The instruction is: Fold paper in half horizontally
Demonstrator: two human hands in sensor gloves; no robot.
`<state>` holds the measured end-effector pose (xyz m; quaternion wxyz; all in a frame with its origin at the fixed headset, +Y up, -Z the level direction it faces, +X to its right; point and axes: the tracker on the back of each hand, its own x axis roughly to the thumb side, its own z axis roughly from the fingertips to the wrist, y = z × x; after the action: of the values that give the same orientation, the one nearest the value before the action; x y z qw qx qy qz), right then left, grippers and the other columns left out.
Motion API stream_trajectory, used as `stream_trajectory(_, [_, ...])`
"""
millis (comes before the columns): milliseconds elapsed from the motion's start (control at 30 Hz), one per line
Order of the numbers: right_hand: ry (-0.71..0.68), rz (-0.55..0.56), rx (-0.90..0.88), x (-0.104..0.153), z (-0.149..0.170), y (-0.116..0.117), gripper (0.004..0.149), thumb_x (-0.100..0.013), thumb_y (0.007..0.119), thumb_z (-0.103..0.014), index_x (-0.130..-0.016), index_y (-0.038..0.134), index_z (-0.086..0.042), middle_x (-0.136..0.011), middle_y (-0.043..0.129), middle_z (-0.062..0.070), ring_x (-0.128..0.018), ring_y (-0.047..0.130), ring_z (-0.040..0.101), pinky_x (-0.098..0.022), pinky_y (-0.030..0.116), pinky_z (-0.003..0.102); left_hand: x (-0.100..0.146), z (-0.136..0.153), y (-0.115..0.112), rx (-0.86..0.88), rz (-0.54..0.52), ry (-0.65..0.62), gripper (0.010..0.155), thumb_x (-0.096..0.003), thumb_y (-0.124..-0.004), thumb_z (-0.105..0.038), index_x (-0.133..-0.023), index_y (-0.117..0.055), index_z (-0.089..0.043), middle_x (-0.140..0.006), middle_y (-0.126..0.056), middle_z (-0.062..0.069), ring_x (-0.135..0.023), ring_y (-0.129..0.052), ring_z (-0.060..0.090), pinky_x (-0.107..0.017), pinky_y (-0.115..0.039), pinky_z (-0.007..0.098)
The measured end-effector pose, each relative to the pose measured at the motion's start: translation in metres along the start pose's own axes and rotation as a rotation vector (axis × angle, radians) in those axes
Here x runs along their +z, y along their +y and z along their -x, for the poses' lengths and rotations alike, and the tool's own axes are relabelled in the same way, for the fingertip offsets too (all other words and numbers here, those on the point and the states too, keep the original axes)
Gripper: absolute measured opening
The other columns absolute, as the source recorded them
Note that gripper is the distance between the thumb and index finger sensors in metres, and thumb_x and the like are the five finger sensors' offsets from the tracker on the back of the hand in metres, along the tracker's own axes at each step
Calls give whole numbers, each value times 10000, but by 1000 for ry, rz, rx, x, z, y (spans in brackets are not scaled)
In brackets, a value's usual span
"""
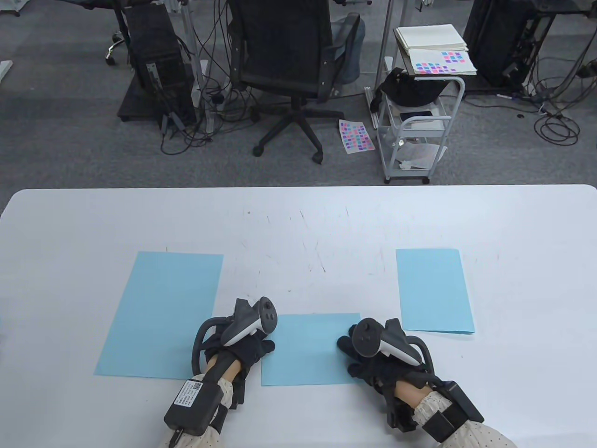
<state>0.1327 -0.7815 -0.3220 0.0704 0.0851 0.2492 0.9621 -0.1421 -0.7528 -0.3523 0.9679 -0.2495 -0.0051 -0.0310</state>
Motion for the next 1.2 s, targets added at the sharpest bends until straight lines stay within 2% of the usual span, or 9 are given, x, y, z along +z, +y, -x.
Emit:
stream_trajectory(200, [-1, 1, 1, 0, 0, 0, 648, -471, 701, -444, -1028, 373, -473, -1169, 213, -172, -1078, 119, 315, -735, 113, 645, 25, -1, 14, 16, -152, -27, 675, -368, -652, -602, -996, -405, -591, -1167, -325, -281, -1163, -337, 104, -889, -384, 489])
stream_trajectory(367, [-2, 3, 0, 0, 0, 0, 646, -473, 700, -443, -1029, 374, -472, -1169, 214, -173, -1078, 120, 317, -735, 115, 645, 48, -1, 21, 35, -323, -43, 698, -361, -652, -611, -1001, -372, -597, -1179, -299, -269, -1169, -293, 122, -890, -354, 510])
stream_trajectory(500, [-3, 3, -1, 0, 0, 0, 646, -472, 702, -442, -1029, 376, -471, -1169, 216, -172, -1078, 122, 318, -735, 113, 645, 61, 3, 16, 43, -456, -37, 723, -353, -651, -622, -1002, -334, -602, -1186, -272, -258, -1171, -257, 138, -889, -329, 529])
stream_trajectory(633, [-4, 4, -4, 0, 0, 0, 645, -472, 703, -441, -1029, 378, -471, -1168, 219, -172, -1077, 123, 319, -734, 112, 646, 68, 6, 8, 40, -532, -36, 738, -349, -647, -631, -1000, -301, -611, -1188, -228, -255, -1169, -200, 149, -888, -292, 544])
stream_trajectory(733, [-5, 5, -7, 0, 0, 0, 645, -472, 704, -441, -1029, 380, -471, -1168, 219, -174, -1077, 122, 317, -734, 113, 645, 68, 7, 2, 30, -548, -38, 740, -343, -645, -638, -997, -300, -617, -1190, -223, -251, -1169, -192, 155, -886, -283, 551])
stream_trajectory(1067, [-9, 5, -17, -1, 1, 0, 647, -470, 709, -439, -1030, 385, -469, -1169, 220, -170, -1075, 120, 319, -733, 110, 646, 62, 18, -8, 12, -504, -27, 733, -335, -646, -645, -993, -321, -629, -1195, -239, -238, -1169, -196, 164, -881, -276, 563])
stream_trajectory(1200, [-19, 13, -44, 0, 0, -4, 644, -467, 716, -445, -1044, 432, -439, -1183, 256, -131, -1076, 128, 325, -731, 115, 651, 61, 22, -10, 16, -493, -18, 728, -335, -646, -643, -992, -336, -628, -1195, -246, -238, -1168, -198, 166, -880, -275, 565])
